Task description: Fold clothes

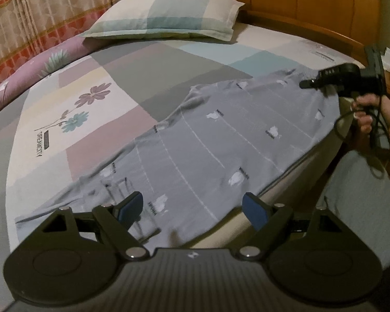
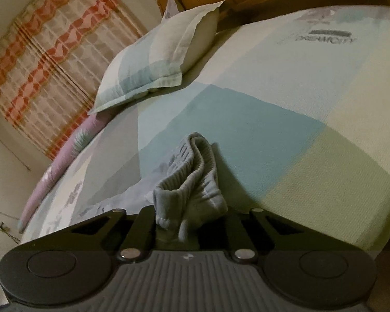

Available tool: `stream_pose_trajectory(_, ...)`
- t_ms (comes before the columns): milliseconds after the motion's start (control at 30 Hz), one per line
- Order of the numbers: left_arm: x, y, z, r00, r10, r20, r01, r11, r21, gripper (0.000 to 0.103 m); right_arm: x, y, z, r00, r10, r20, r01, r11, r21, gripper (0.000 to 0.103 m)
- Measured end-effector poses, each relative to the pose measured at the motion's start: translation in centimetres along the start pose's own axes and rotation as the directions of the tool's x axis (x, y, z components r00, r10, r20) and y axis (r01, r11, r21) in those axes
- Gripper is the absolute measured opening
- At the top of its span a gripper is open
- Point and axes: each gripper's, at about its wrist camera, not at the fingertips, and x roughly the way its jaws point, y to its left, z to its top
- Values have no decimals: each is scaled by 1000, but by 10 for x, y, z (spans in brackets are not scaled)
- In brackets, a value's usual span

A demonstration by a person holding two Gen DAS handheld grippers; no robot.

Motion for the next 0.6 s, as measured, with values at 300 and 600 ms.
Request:
stream_pose_trajectory(300, -13, 24, -16, 999, -26, -21, 26, 1000, 13, 84, -11, 43, 8, 999, -33, 1, 33, 989, -142, 11)
stream_pose_trajectory(600, -23, 44, -32, 1000, -21, -20, 22, 1000, 21, 84, -23, 105, 7, 1000, 18, 1, -17, 955, -296, 11)
